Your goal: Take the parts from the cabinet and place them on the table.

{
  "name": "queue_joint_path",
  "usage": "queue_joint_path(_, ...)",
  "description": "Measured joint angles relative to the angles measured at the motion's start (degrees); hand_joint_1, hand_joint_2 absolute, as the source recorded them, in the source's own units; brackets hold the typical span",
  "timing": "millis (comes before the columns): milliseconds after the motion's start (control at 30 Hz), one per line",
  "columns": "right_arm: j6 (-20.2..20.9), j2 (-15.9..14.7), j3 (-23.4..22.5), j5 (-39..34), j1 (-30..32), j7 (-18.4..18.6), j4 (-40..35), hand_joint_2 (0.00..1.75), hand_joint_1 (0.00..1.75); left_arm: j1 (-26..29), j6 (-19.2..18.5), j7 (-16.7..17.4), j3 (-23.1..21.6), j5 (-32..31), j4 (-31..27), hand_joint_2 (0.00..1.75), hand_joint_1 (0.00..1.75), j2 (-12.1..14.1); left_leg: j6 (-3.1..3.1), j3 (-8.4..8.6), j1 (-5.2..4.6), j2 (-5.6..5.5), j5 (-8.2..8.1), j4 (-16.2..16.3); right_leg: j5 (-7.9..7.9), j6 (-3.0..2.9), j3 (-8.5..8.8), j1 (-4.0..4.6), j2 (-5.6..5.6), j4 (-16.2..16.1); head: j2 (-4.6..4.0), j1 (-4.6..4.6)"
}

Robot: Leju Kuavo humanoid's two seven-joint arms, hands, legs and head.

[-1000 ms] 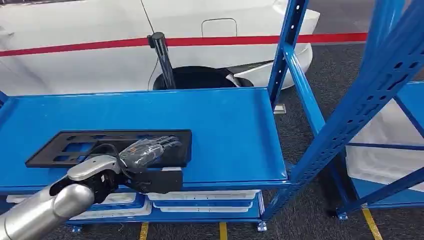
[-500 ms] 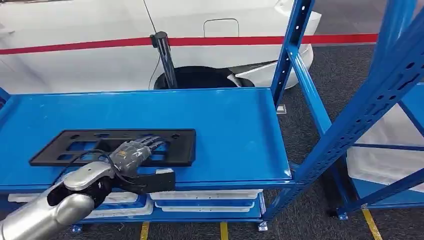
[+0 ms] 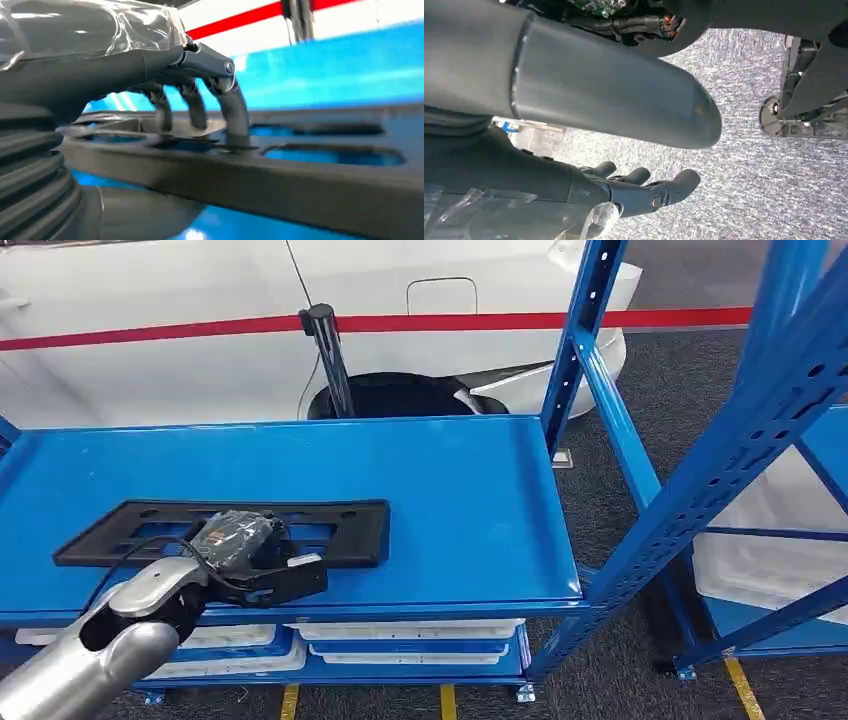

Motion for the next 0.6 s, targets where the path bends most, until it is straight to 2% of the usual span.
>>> queue_joint_path(133,0.0,0.0,0.0,0.0,0.0,0.1,0.0,0.0,0.0,0.0,-0.7,-0.3,1.4,1.2,0.0,1.75,1.75,0.0,0.0,0.1,0.01,0.0,-0.01,0.0,-0.01,-0.01,0.1,0.0,0.0,0.0,0.0,0.0)
queue_joint_path(267,0.0,0.0,0.1,0.4,0.0,0.1,0.0,0.0,0.0,0.9,-3.3,-2.0,1.9,5.9,0.0,1.75,1.75,0.0,0.0,0.11,0.02,0.0,0.0,0.0,-0.01,-0.01,0.1,0.01,0.01,0.0,0.0,0.0)
queue_joint_path(333,0.0,0.0,0.1,0.4,0.0,0.0,0.0,0.0,0.0,0.8,-2.8,-2.7,2.2,7.5,0.0,1.75,1.75,0.0,0.0,0.15,0.0,-0.01,0.0,0.0,-0.01,-0.01,0.17,0.0,-0.02,0.0,0.0,0.0)
queue_joint_path(500,0.1,0.0,0.6,0.5,-0.1,-0.5,0.0,0.0,0.0,0.8,2.9,-7.5,3.5,13.6,-0.2,1.75,1.75,0.3,0.0,0.2,-0.02,-0.05,0.0,0.0,-0.01,-0.01,0.25,-0.01,-0.03,0.0,0.0,0.0)
queue_joint_path(600,0.1,0.0,0.6,-0.1,-0.1,-0.7,0.0,0.0,0.0,2.5,11.8,-14.4,5.6,19.2,-1.5,1.75,1.75,0.4,0.0,0.27,-0.04,-0.07,0.0,0.0,-0.02,-0.01,0.3,-0.04,-0.05,0.0,0.0,0.0)
